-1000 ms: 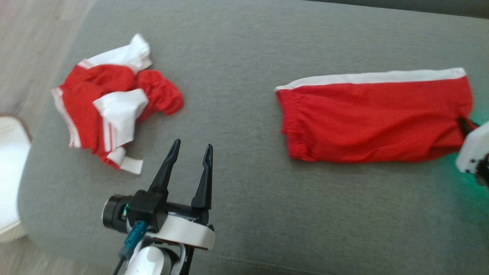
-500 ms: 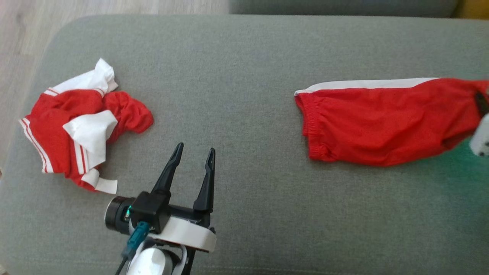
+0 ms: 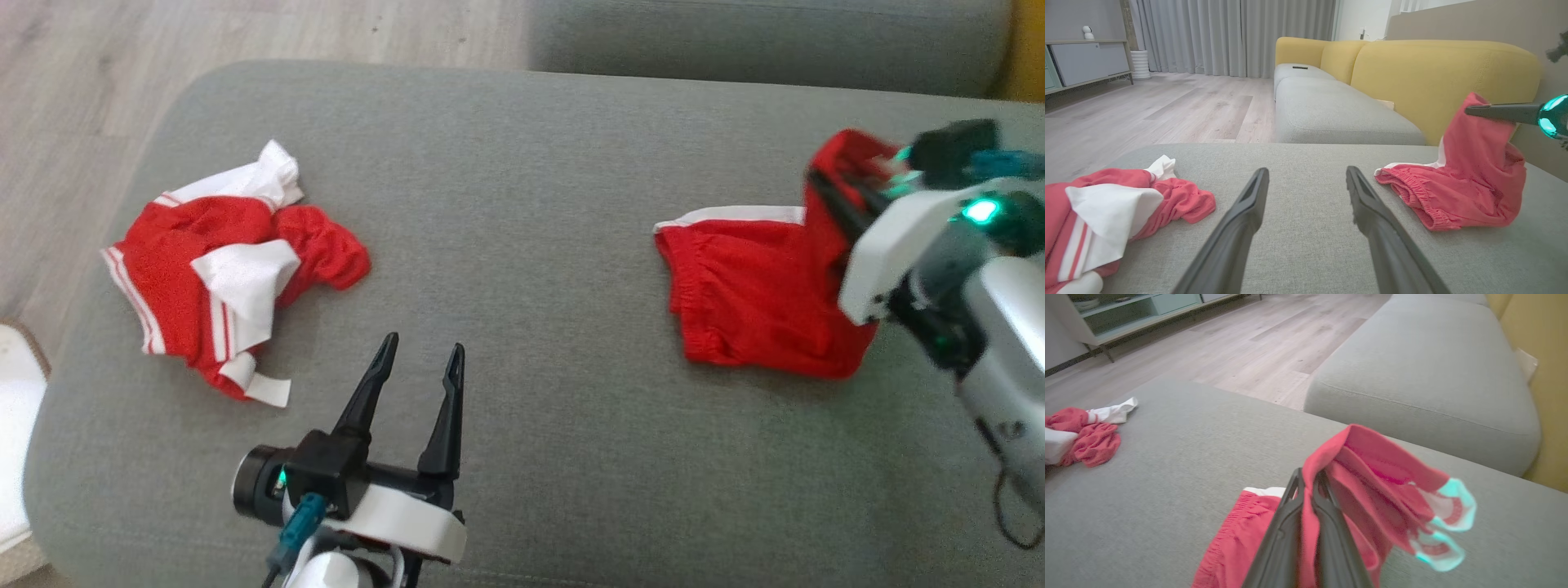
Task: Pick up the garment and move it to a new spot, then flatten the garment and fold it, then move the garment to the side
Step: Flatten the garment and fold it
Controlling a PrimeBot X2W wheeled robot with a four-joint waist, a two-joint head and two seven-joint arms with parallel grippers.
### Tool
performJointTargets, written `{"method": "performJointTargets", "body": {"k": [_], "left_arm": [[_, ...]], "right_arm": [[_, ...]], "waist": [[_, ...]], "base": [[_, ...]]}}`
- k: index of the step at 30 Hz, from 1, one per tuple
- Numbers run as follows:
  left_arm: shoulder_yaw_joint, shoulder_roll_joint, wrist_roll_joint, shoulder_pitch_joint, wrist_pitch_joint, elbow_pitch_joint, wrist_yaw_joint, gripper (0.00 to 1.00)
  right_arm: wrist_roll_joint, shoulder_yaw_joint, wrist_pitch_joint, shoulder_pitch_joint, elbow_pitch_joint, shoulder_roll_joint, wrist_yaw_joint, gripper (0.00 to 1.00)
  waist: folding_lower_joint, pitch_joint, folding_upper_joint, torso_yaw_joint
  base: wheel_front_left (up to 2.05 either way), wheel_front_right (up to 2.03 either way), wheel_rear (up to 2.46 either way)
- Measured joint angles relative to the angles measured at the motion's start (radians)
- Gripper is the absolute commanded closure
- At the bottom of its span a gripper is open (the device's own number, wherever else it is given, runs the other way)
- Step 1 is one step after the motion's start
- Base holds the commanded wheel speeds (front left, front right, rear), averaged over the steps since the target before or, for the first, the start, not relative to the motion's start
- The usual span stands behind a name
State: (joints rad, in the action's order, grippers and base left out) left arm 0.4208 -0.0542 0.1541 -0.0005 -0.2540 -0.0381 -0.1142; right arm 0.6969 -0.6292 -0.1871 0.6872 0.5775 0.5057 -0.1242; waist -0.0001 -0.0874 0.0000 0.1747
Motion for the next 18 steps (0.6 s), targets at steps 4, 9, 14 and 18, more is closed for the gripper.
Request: {"method": "performJointTargets", "body": {"k": [4, 9, 14, 18], "left_arm": [[0.003, 0.0, 0.01, 0.0, 0.0, 0.0, -0.002, 0.0], [0.016, 0.0, 0.018, 0.0, 0.0, 0.0, -0.002, 0.0], [0.015, 0.0, 0.026, -0.002, 0.0, 0.0, -0.011, 0.0], [0.01, 0.0, 0.026, -0.001, 0.0, -0.002, -0.014, 0.0]], "right_arm": [[0.018, -0.053, -0.044, -0.002, -0.054, -0.034, 0.0, 1.0], [0.027, -0.115, -0.087, -0.004, -0.075, -0.061, 0.0, 0.9], [0.049, -0.13, -0.074, -0.018, -0.068, -0.078, 0.0, 0.0], [0.076, -0.133, -0.026, -0.045, -0.096, -0.092, 0.0, 0.0]], "waist": [[0.0, -0.003, 0.0, 0.029], [0.0002, -0.014, 0.0, 0.053], [0.0002, -0.017, 0.0, 0.065], [0.0002, -0.014, 0.0, 0.054]], "base": [[0.0, 0.0, 0.0], [0.0, 0.0, 0.0], [0.0, 0.0, 0.0], [0.0, 0.0, 0.0]]}}
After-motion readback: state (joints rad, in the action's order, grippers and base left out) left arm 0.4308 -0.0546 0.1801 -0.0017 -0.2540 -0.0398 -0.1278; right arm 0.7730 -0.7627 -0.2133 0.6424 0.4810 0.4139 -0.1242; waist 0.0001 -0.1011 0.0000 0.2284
